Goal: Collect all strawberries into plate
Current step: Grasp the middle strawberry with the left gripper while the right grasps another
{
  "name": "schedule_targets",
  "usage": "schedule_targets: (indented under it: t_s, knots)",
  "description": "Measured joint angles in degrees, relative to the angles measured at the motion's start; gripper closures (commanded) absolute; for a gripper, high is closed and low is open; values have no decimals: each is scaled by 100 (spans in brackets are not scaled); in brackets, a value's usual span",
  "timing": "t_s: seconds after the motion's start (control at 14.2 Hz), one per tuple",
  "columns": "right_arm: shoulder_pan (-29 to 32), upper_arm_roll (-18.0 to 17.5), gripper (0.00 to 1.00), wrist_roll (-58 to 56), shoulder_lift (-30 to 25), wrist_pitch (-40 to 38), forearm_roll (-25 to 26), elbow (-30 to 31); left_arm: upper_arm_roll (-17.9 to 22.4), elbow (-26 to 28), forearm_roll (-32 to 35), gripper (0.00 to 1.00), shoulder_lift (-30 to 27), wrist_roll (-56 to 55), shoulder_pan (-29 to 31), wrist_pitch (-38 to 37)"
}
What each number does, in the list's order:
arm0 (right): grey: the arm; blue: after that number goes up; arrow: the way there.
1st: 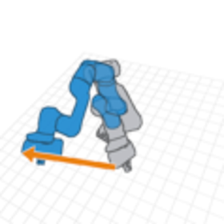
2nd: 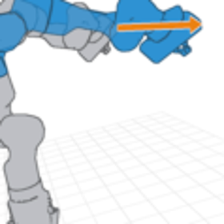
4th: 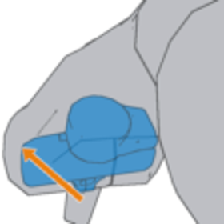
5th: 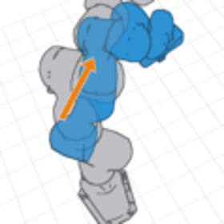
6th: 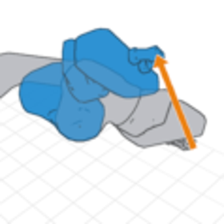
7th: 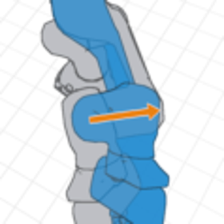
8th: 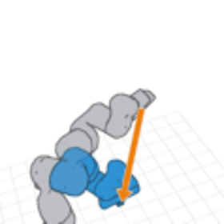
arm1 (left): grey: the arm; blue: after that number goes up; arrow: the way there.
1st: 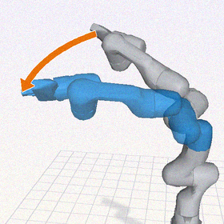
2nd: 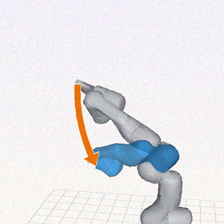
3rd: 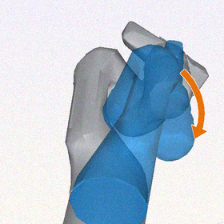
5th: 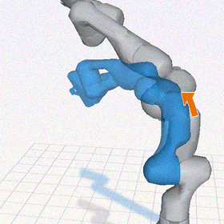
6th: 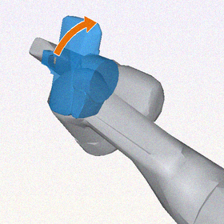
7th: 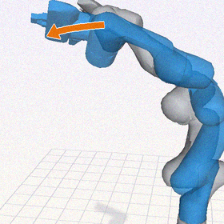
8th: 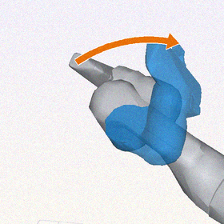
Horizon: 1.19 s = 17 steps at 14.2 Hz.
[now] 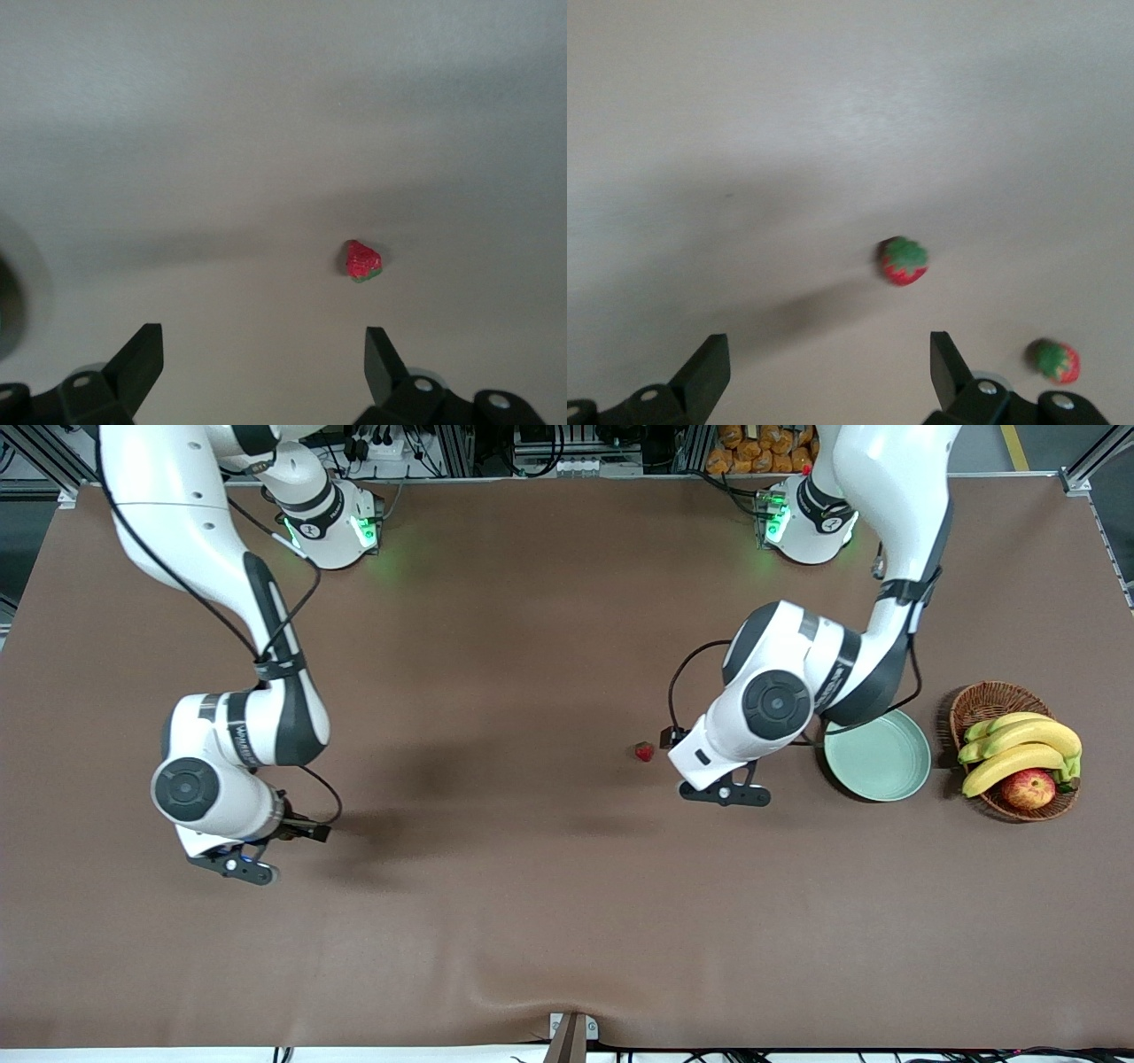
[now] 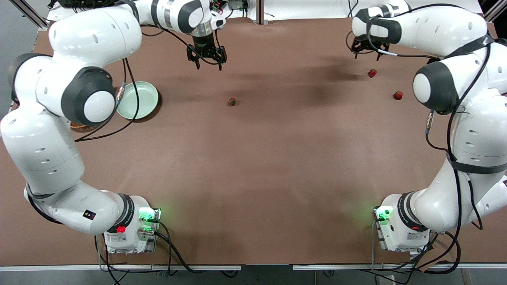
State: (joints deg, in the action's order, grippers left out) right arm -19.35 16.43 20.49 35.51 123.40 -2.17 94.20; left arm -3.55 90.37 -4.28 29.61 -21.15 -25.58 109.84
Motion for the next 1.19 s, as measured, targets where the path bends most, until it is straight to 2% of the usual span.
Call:
schedule_targets:
  t_s: [0.14, 0.42, 0.63, 0.91, 1.19]
  knots:
    - [183, -13, 0, -204, -4, 214, -96, 201, -1, 1, 0, 0, 164, -270, -184, 238]
    - [387, -26, 0, -645, 19, 443, -769, 386, 3, 6, 0, 0, 512, -502, -479, 914]
    - [482, -35, 0, -673, 113, 686, -918, 482, 5, 7, 10, 0, 799, -542, -567, 1339]
    - [548, -41, 0, -734, 282, 848, -1454, 498, 5, 96, 118, 8, 1025, -935, -763, 1510]
    - [548, -53, 0, -742, 377, 1034, -1505, 500, 16, 348, 248, 18, 1032, -1137, -870, 1537]
